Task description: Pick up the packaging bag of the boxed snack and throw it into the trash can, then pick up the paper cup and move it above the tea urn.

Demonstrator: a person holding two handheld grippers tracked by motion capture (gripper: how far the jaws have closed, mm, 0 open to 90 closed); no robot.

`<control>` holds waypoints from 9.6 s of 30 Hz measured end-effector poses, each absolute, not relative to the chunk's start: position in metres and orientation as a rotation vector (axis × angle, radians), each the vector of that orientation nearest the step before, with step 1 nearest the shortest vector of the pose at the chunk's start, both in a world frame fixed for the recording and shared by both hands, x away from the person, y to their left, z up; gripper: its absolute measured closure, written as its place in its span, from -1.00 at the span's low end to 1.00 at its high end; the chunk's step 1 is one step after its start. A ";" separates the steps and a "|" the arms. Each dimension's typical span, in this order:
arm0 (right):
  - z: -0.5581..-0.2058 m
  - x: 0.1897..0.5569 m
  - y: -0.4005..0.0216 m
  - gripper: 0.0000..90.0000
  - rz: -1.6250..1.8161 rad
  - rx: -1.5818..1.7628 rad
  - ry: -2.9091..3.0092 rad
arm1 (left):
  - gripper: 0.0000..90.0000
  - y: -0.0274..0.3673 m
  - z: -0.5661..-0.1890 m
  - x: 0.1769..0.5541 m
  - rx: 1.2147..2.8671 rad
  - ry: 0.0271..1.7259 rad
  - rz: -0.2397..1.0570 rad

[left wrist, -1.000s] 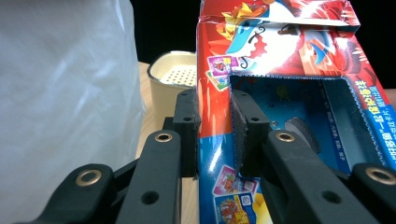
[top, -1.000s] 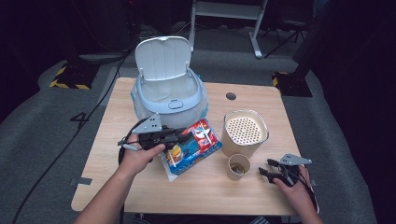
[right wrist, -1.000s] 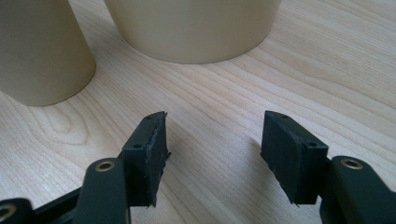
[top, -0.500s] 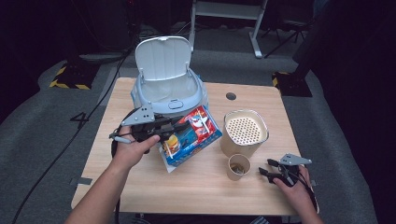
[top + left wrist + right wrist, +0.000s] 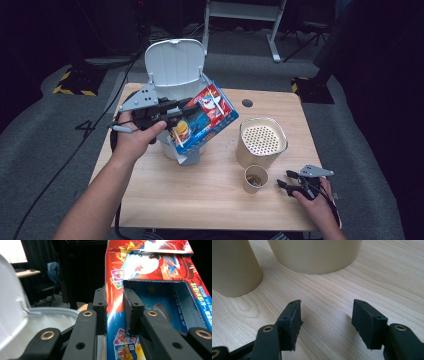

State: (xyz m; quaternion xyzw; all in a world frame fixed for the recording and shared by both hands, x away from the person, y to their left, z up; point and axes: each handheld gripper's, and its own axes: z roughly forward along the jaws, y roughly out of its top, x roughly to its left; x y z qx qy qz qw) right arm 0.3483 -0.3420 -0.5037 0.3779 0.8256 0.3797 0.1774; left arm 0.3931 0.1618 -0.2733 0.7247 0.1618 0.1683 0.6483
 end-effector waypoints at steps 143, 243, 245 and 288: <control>-0.504 0.348 -0.342 -0.16 1.065 1.077 2.329 | 0.06 0.198 -0.271 0.429 1.822 0.859 0.591; -0.486 0.331 -0.326 -0.38 1.138 0.811 2.479 | -0.20 0.233 -0.363 0.318 1.955 0.562 0.315; -0.486 0.330 -0.325 -0.38 1.136 0.808 2.485 | -0.21 0.236 -0.371 0.318 1.951 0.575 0.307; -0.491 0.326 -0.304 -0.51 1.295 0.779 2.482 | -0.27 0.218 -0.503 0.356 2.268 0.674 0.255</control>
